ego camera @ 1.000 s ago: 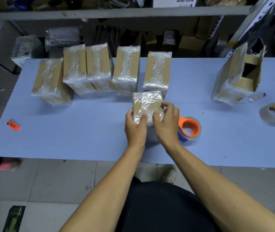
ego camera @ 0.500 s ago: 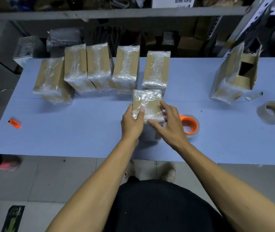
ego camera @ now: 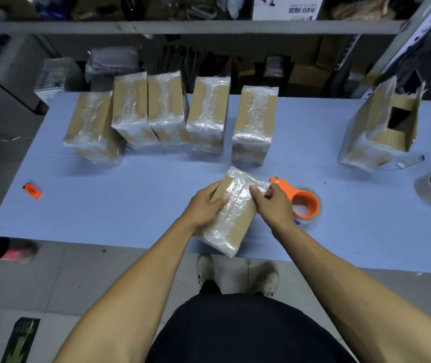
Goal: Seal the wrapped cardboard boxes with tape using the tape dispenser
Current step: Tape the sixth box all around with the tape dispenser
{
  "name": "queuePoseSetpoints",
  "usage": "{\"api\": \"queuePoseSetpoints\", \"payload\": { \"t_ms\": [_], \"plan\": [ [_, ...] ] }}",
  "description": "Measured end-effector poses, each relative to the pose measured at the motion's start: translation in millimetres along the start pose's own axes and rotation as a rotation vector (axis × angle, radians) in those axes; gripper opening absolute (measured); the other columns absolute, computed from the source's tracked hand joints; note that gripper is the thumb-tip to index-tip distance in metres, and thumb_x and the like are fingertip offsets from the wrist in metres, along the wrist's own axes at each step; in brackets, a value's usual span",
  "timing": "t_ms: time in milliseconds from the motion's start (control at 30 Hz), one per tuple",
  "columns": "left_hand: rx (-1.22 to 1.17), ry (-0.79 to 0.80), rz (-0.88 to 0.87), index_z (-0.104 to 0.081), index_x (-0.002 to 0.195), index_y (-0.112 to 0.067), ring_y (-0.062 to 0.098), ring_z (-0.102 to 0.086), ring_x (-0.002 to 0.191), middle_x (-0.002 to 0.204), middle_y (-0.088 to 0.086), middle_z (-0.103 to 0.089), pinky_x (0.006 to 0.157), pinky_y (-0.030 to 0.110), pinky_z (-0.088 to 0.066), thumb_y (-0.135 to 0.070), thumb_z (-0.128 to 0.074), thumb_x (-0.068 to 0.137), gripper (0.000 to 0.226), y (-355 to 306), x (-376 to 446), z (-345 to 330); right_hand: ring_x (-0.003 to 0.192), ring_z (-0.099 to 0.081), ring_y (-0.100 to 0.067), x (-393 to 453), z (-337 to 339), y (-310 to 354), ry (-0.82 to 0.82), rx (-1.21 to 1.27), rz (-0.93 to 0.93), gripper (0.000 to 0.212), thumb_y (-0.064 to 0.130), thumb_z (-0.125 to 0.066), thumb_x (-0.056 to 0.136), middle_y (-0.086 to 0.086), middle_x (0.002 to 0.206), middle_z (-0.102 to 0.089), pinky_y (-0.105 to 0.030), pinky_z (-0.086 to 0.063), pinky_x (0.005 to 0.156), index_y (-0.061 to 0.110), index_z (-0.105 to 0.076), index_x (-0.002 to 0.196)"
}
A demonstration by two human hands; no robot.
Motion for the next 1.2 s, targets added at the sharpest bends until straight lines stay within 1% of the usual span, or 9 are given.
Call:
{"api": "queuePoseSetpoints", "payload": {
  "t_ms": [100,200,300,467,600,733,967,1100,1200],
  "plan": [
    [-0.013,-0.052,0.045,-0.062,0.134,-0.033,0.016,-0.068,0.109,0.119,-0.008,-0.072,0.101,0.047,-0.053,-0.028,-0.065,0.095,0.039,12.8,4.9,-3.3,0.085,-0.061,-0.016,-0.4,-4.7,-9.7,-0.061,0.044,0.019,0.034,0.043,-0.062,0.093,-0.001,0.087,-0.066,-0.037,-0.044,0.076,0.010,-0.059,0.099],
    [-0.109,-0.105,0.101,-0.067,0.122,-0.030,0.019,-0.071,0.103,0.111,-0.007,-0.075,0.097,0.051,-0.055,-0.035,-0.064,0.092,0.031,20.2,4.5,-2.4,0.104,-0.064,-0.007,-6.3,-17.1,-13.7,0.083,0.190,0.015,0.023,0.034,-0.059,0.095,0.011,0.109,-0.068,-0.029,-0.048,0.089,0.022,-0.058,0.115],
    [-0.128,-0.077,0.114,-0.060,0.128,-0.038,0.013,-0.068,0.110,0.119,-0.012,-0.071,0.101,0.047,-0.053,-0.044,-0.056,0.093,0.035,32.1,-5.8,-11.5,0.116,-0.058,0.003,-28.3,-29.0,-23.8,0.207,0.235,0.028,0.052,0.026,-0.059,0.095,0.017,0.131,-0.061,-0.023,-0.046,0.099,0.032,-0.043,0.144],
    [-0.278,0.031,0.116,-0.050,0.142,-0.037,0.010,-0.063,0.121,0.132,-0.013,-0.065,0.107,0.043,-0.049,-0.046,-0.049,0.101,0.042,50.5,-22.3,-36.7,0.137,-0.040,-0.003,-53.8,-38.2,-49.1,0.196,0.201,-0.082,0.062,0.049,-0.044,0.101,0.020,0.155,-0.035,-0.026,-0.030,0.113,0.040,-0.016,0.156],
    [-0.353,0.020,0.138,-0.057,0.135,-0.031,0.015,-0.069,0.111,0.125,-0.006,-0.070,0.101,0.045,-0.054,-0.032,-0.047,0.106,0.031,41.5,-16.3,-36.8,0.134,-0.044,-0.008,-53.5,-34.2,-39.4,0.131,0.206,-0.111,0.059,0.051,-0.041,0.101,0.017,0.152,-0.040,-0.029,-0.033,0.112,0.042,-0.018,0.154],
    [-0.416,0.042,0.111,-0.060,0.133,-0.030,0.011,-0.073,0.101,0.114,-0.010,-0.075,0.076,0.025,-0.059,-0.028,-0.048,0.106,0.030,16.9,-13.9,-26.2,0.131,-0.048,-0.006,-55.5,-23.8,-14.7,0.061,0.285,-0.070,0.055,0.048,-0.045,0.100,0.018,0.147,-0.046,-0.031,-0.037,0.111,0.041,-0.027,0.152],
    [-0.410,0.182,-0.032,-0.056,0.135,-0.026,0.014,-0.070,0.109,0.121,-0.005,-0.072,0.094,0.035,-0.057,-0.023,-0.058,0.101,0.034,-54.9,-4.5,-45.5,0.122,-0.057,-0.008,-44.5,35.0,24.8,-0.101,0.353,-0.003,0.045,0.040,-0.048,0.101,0.011,0.137,-0.057,-0.040,-0.044,0.108,0.034,-0.042,0.145],
    [-0.379,0.249,-0.107,-0.053,0.134,-0.027,0.009,-0.070,0.109,0.121,-0.008,-0.071,0.092,0.029,-0.056,-0.022,-0.058,0.102,0.033,-96.7,18.8,-77.8,0.117,-0.061,-0.011,-24.9,81.0,31.4,-0.160,0.363,-0.035,0.045,0.045,-0.048,0.098,0.012,0.132,-0.061,-0.043,-0.047,0.104,0.037,-0.045,0.142],
    [-0.368,0.245,-0.133,-0.055,0.127,-0.028,0.010,-0.070,0.107,0.118,-0.008,-0.072,0.089,0.029,-0.056,-0.022,-0.056,0.102,0.026,-125.1,49.4,-97.3,0.105,-0.067,-0.007,0.1,112.0,44.1,-0.183,0.349,-0.001,0.033,0.048,-0.051,0.093,0.017,0.117,-0.068,-0.042,-0.052,0.097,0.043,-0.057,0.125]
  ]
}}
Point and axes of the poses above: each hand's wrist, its own x-axis towards the middle knuckle, its own z-axis out of the back of the hand, y = z × x, the point moved 7 cm from there along x, towards the middle knuckle
